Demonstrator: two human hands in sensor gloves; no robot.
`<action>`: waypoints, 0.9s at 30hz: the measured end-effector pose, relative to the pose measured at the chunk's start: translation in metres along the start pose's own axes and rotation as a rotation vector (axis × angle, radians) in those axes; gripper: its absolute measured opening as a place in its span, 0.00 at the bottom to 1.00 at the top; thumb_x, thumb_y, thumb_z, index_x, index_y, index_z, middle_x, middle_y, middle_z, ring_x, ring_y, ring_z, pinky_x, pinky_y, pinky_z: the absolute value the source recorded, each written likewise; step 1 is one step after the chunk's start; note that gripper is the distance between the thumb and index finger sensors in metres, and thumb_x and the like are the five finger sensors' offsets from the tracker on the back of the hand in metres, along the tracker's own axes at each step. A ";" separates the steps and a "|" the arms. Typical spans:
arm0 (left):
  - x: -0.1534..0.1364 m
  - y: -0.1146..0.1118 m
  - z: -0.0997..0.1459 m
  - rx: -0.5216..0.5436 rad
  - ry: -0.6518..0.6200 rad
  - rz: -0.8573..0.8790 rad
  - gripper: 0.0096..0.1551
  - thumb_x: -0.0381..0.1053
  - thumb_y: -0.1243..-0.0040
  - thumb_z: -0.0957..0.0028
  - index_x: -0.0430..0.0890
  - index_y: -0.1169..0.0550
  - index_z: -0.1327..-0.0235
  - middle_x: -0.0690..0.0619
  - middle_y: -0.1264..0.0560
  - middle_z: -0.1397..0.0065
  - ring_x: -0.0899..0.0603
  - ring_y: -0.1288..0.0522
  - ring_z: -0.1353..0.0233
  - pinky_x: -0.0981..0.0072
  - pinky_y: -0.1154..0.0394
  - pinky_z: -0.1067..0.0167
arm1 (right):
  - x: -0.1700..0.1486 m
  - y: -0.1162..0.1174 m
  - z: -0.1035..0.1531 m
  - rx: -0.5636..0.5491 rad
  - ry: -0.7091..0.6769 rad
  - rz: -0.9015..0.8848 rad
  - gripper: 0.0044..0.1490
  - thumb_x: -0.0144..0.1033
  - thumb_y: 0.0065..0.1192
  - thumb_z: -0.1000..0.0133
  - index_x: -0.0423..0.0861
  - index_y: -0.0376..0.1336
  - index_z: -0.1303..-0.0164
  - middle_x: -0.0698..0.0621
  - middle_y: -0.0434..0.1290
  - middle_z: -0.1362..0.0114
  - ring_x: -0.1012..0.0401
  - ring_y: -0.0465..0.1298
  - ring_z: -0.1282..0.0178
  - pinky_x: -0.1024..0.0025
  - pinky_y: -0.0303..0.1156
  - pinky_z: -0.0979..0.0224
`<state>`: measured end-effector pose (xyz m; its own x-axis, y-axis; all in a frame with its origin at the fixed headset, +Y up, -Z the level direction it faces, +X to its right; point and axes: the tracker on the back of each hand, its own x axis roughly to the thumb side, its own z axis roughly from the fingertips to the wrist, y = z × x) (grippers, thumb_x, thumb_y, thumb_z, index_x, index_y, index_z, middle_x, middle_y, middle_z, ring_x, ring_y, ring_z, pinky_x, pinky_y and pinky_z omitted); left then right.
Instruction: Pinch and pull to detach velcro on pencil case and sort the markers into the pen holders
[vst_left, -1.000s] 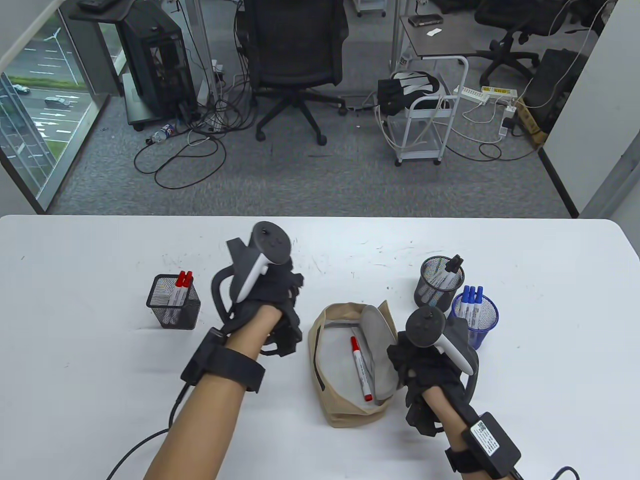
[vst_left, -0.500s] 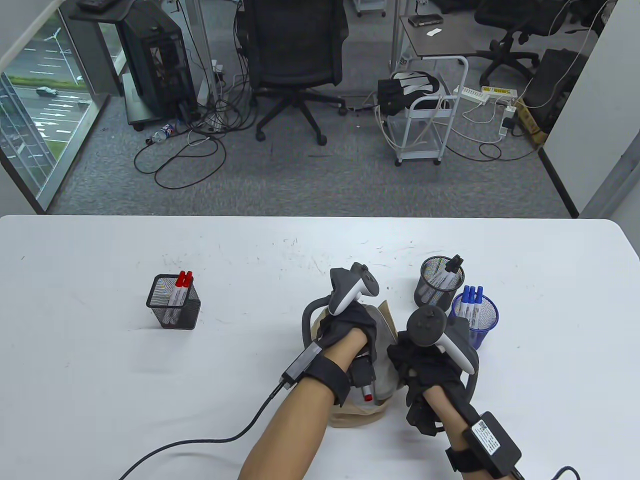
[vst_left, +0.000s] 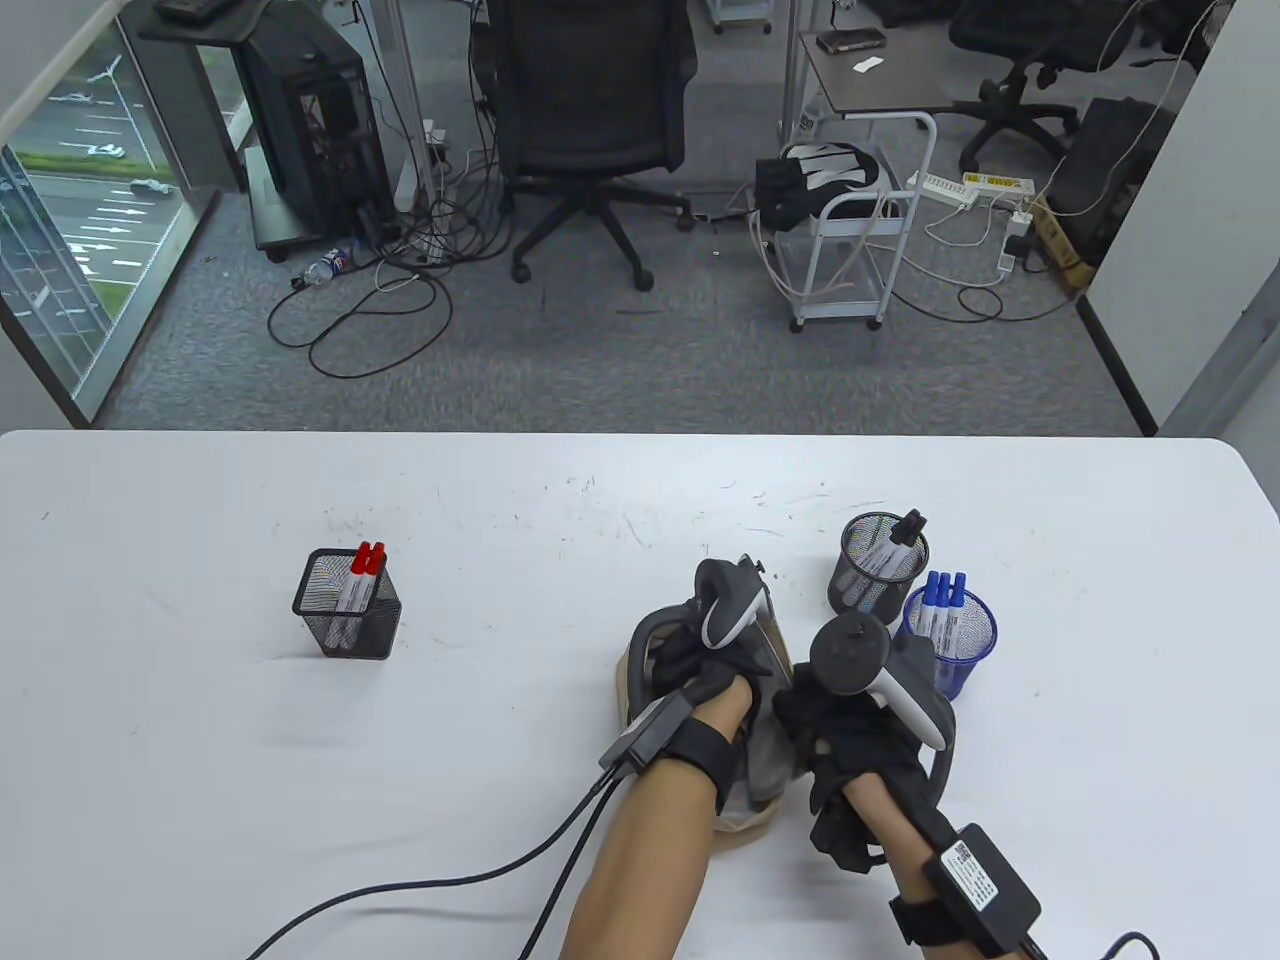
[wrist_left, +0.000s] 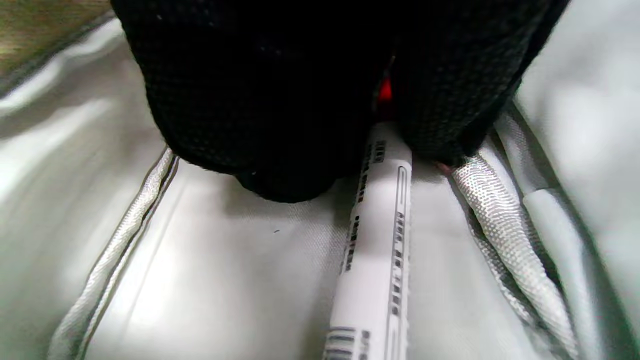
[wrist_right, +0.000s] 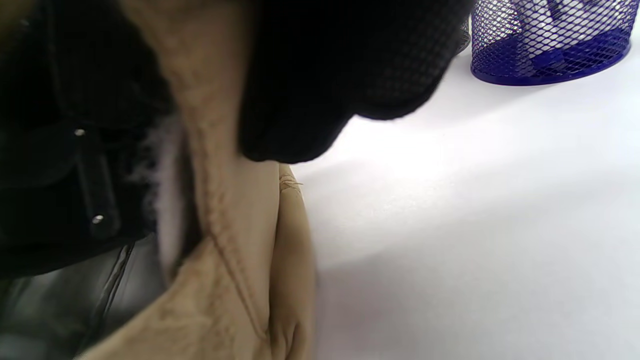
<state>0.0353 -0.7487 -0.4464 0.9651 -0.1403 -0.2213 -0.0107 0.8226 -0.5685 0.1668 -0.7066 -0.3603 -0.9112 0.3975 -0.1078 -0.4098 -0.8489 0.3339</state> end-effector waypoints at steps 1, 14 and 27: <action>-0.004 0.000 0.000 -0.012 -0.010 0.034 0.40 0.59 0.19 0.57 0.43 0.19 0.33 0.50 0.09 0.47 0.45 0.08 0.52 0.63 0.09 0.58 | 0.000 0.000 0.000 -0.001 0.001 0.000 0.32 0.38 0.73 0.45 0.32 0.71 0.38 0.42 0.86 0.51 0.60 0.87 0.73 0.70 0.82 0.69; -0.134 0.119 0.053 0.205 -0.248 0.577 0.32 0.56 0.18 0.58 0.52 0.15 0.39 0.50 0.10 0.44 0.44 0.08 0.51 0.62 0.09 0.56 | 0.000 0.001 0.000 -0.011 0.010 0.008 0.32 0.38 0.73 0.45 0.32 0.71 0.38 0.42 0.86 0.51 0.60 0.87 0.73 0.71 0.82 0.69; -0.316 0.147 0.053 0.642 0.158 0.623 0.26 0.53 0.20 0.57 0.51 0.12 0.44 0.48 0.08 0.45 0.46 0.06 0.54 0.65 0.07 0.61 | 0.000 0.001 0.000 -0.002 0.008 0.009 0.32 0.39 0.72 0.45 0.31 0.70 0.38 0.42 0.86 0.51 0.61 0.87 0.73 0.71 0.82 0.69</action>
<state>-0.2572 -0.5545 -0.4183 0.7860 0.3976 -0.4734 -0.3250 0.9171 0.2307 0.1661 -0.7071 -0.3597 -0.9151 0.3872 -0.1122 -0.4018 -0.8531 0.3327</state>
